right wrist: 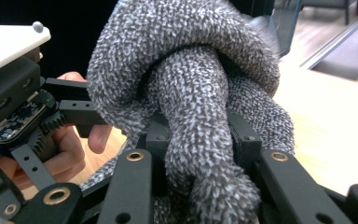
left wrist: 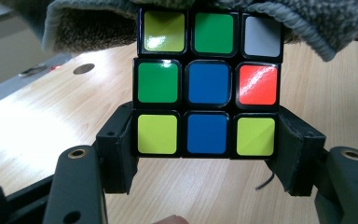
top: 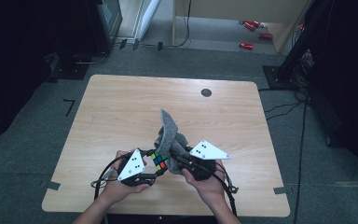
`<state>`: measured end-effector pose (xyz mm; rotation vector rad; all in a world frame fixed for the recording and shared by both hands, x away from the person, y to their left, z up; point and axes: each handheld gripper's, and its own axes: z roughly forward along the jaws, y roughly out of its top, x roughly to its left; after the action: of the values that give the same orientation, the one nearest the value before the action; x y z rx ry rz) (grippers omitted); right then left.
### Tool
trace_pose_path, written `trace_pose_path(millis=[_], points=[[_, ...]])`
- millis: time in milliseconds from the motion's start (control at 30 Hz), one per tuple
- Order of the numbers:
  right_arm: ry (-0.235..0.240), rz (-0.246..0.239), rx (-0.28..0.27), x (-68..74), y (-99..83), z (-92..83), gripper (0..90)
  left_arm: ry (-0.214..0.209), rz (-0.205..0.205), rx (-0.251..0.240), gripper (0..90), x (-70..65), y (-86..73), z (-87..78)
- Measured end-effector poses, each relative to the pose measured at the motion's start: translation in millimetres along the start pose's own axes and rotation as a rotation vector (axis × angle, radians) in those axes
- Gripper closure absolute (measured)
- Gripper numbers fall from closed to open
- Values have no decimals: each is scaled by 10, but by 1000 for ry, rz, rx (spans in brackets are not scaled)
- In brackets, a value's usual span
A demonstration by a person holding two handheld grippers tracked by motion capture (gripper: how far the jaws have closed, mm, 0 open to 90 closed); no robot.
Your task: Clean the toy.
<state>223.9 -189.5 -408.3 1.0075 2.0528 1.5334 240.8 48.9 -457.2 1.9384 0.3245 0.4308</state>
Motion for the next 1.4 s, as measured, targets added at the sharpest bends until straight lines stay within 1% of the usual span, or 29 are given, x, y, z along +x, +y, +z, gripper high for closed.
trace_pose_path(millis=[33, 133, 167, 200, 267, 300, 333, 367, 433, 467, 500, 533, 567, 600, 633, 733, 767, 833, 900, 967, 1000, 1033, 1067, 1100, 1133, 1233, 1333, 1367, 1400], points=[[-4, 8, 3, -16, -6, 3, 680, 0, -6, -11, 349, 13, 2, -20], [-91, 20, 32, -128, -84, 16, 683, -3, -28, -33, 349, 53, 0, -60], [-92, 35, 32, -154, -99, 11, 682, -3, -31, -36, 350, 62, -3, -62], [-89, 40, 30, -162, -100, 5, 682, -9, -41, -39, 349, 74, -13, -60], [-66, 31, 7, -119, -72, -21, 679, -6, -46, -31, 349, 75, -26, -38], [-20, 19, -15, -65, -42, -36, 675, -4, -40, -23, 349, 67, -29, -25], [15, 0, -26, -18, -20, -40, 674, -6, -36, -22, 349, 56, -29, -18], [31, -16, -31, 28, -5, -37, 674, -7, -32, -23, 349, 48, -27, -18], [23, -32, -31, 50, -1, -28, 675, -5, -31, -32, 349, 47, -20, -35], [16, -22, -26, 15, -11, -23, 676, -8, -38, -38, 349, 59, -19, -48], [3, -6, -23, -24, -23, -21, 677, -16, -60, -55, 349, 87, -18, -70], [-19, 33, -18, -101, -52, -21, 678, -19, -73, -64, 349, 109, -18, -84], [-30, 55, -14, -146, -71, -22, 678, -20, -95, -78, 349, 142, -22, -106], [-41, 77, -12, -207, -97, -27, 679, -22, -107, -88, 349, 161, -27, -117], [-44, 87, -10, -232, -107, -28, 678, -31, -132, -110, 349, 188, -36, -135], [-6, 117, -20, -261, -131, -9, 677, -55, -174, -159, 349, 222, -47, -162], [9, 126, -26, -261, -134, -2, 677, -69, -190, -181, 349, 232, -52, -172], [61, 155, -39, -266, -149, 16, 677, -92, -220, -211, 348, 246, -57, -185], [103, 185, -40, -278, -173, 41, 678, -101, -236, -228, 348, 258, -58, -197], [129, 187, -21, -272, -198, 75, 678, -106, -245, -242, 348, 264, -53, -207], [142, 182, -5, -262, -215, 102, 678, -108, -252, -253, 348, 269, -47, -217], [159, 177, 24, -243, -237, 141, 679, -109, -257, -262, 348, 272, -43, -224], [168, 170, 44, -229, -252, 167, 679, -108, -263, -270, 348, 278, -38, -236], [176, 152, 68, -208, -272, 198, 678, -105, -264, -271, 348, 291, -36, -245], [176, 137, 77, -184, -289, 218, 679, -104, -267, -268, 348, 295, -37, -246], [165, 145, 57, -186, -272, 198, 680, -116, -270, -258, 348, 301, -56, -235], [148, 162, -1, -224, -216, 114, 681, -144, -259, -250, 348, 274, -51, -210], [142, 168, -26, -236, -201, 85, 681, -150, -256, -251, 348, 264, -45, -202], [141, 175, -36, -243, -198, 74, 681, -151, -256, -251, 348, 259, -40, -199]])
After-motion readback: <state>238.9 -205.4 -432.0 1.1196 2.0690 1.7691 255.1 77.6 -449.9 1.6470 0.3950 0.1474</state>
